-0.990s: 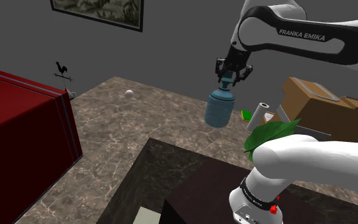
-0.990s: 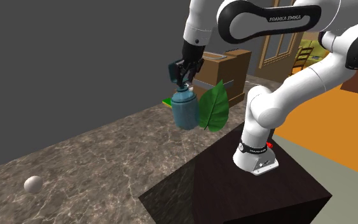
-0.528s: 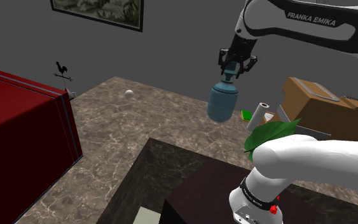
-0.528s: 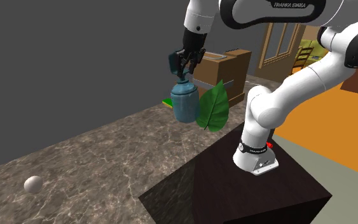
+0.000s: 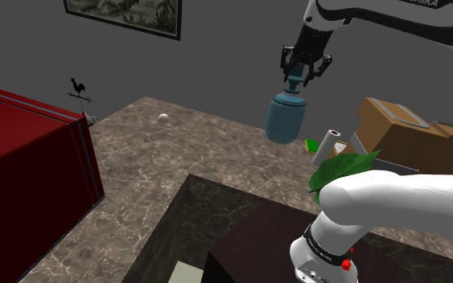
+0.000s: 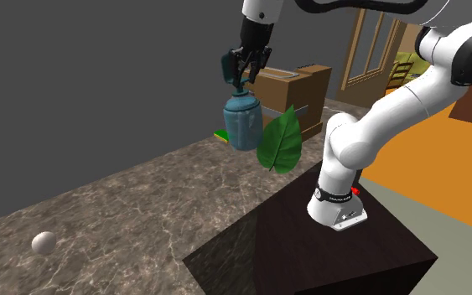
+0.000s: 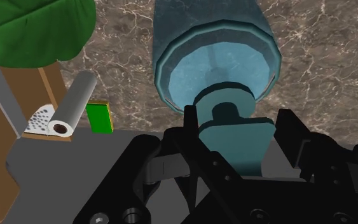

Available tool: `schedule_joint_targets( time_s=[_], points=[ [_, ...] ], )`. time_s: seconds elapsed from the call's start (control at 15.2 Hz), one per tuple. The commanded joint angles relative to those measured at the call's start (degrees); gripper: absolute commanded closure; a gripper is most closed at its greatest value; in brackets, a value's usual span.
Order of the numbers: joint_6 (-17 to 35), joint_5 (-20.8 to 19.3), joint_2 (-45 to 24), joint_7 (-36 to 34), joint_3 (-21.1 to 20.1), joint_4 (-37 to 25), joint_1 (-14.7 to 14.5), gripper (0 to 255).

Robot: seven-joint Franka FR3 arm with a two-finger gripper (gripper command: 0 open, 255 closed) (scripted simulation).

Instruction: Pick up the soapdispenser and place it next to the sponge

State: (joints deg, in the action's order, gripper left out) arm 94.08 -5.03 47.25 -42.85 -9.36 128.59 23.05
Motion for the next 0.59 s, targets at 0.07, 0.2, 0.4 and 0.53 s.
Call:
schedule_joint_targets(
  time_s=[0.07, 0.2, 0.4, 0.53],
  points=[
    [-2.0, -0.1, -0.8, 0.4, 0.1, -2.9, 0.2, 255],
    [-3.3, -0.2, -1.5, 0.6, 0.1, -4.9, 0.3, 255],
    [-5.3, -0.3, -2.7, 0.9, 0.2, -8.1, 0.5, 255],
    [-6.6, -0.4, -3.5, 1.1, 0.1, -10.2, 0.7, 255]
  ],
)
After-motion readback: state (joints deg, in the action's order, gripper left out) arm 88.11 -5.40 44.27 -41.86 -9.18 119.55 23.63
